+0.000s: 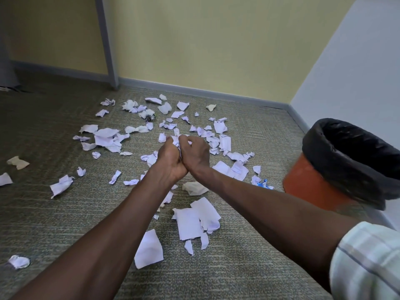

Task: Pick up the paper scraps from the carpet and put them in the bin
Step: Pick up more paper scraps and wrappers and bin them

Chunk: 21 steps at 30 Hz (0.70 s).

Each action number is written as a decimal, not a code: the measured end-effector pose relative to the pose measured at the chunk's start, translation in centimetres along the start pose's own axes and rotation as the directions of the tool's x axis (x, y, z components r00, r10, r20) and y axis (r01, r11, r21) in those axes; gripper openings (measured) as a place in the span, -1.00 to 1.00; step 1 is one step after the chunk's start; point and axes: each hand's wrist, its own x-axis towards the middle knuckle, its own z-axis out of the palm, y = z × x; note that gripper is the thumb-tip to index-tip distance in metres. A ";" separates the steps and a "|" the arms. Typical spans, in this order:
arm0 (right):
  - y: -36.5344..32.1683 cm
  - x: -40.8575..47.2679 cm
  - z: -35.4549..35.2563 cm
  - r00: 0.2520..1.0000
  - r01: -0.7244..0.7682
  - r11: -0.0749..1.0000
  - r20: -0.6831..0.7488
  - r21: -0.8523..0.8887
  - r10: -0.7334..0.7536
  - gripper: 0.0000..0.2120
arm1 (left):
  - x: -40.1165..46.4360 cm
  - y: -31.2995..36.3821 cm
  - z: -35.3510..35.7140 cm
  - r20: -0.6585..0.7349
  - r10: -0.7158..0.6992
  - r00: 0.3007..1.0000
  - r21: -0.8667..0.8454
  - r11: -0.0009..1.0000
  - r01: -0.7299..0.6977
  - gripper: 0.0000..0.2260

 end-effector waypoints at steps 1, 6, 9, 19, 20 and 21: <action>0.2 0.3 -0.6 1.000 -0.004 1.000 -0.014 -0.007 0.004 -0.61 | 0.0 -0.4 0.6 0.000 0.004 1.000 0.001 1.000 -0.004 -0.60; 1.1 2.0 -4.7 0.984 -0.168 0.982 -0.044 0.087 0.172 -0.56 | -0.6 -2.7 4.0 0.121 -0.072 0.990 0.057 0.996 0.065 -0.46; 1.7 3.9 -8.9 0.952 -0.241 0.956 -0.149 0.164 0.266 -0.57 | -0.3 -3.9 5.5 0.147 -0.122 0.982 0.196 0.976 0.092 -0.32; 5.3 11.5 -29.8 0.678 -0.234 0.891 -0.591 0.389 0.436 -0.71 | -0.8 -6.3 6.9 0.309 -0.218 0.926 0.189 0.968 0.165 -0.24; 5.8 11.6 -31.7 0.645 -0.246 0.888 -0.618 0.388 0.449 -0.69 | -0.7 -6.2 6.6 0.319 -0.216 0.923 0.186 0.969 0.163 -0.23; 6.6 12.1 -33.3 0.610 -0.253 0.886 -0.646 0.389 0.458 -0.68 | -0.5 -6.1 6.3 0.327 -0.212 0.921 0.181 0.970 0.160 -0.24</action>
